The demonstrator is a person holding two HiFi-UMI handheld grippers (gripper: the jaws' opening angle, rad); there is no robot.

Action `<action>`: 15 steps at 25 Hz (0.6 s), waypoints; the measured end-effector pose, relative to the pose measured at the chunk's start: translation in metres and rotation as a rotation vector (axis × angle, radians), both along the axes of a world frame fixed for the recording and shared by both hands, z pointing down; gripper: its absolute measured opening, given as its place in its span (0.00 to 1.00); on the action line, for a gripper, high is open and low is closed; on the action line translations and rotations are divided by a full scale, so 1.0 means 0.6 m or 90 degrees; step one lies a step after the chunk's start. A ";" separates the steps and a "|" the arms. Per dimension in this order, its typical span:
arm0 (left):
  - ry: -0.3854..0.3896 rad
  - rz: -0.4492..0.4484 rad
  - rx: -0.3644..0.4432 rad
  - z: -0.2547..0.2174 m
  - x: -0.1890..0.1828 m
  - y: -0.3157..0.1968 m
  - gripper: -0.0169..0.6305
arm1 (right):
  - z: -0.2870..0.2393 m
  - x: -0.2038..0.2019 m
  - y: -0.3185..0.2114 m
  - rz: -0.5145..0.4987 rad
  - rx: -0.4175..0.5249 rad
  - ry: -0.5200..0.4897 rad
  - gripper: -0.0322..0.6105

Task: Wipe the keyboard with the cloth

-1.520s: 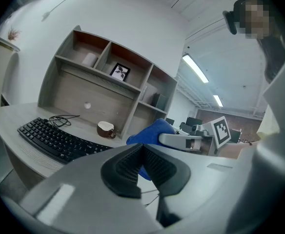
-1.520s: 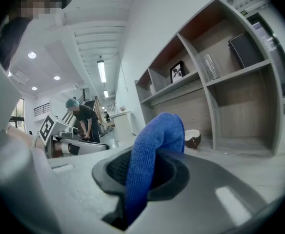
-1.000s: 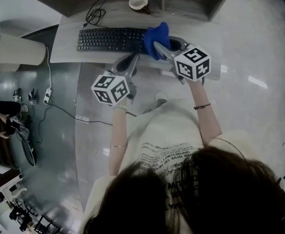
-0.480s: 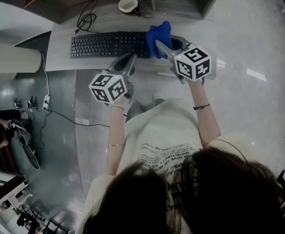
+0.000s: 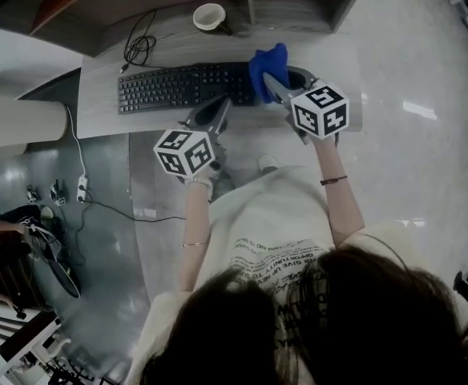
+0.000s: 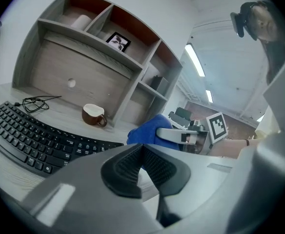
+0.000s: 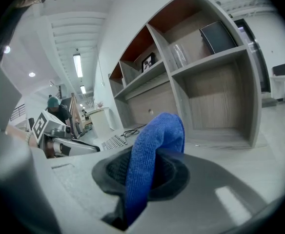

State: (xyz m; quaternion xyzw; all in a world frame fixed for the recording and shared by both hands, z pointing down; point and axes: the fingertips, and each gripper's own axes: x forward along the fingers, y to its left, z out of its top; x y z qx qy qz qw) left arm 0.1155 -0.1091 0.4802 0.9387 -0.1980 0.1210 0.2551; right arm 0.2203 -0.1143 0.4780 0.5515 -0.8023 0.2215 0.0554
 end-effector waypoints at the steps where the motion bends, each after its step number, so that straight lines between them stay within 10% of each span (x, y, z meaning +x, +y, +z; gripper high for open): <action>1: 0.000 0.008 -0.006 0.005 -0.004 -0.004 0.02 | 0.005 -0.003 -0.003 0.007 -0.005 0.002 0.14; 15: 0.000 0.113 -0.051 0.030 -0.052 -0.070 0.02 | 0.036 -0.065 -0.051 0.095 -0.051 0.013 0.14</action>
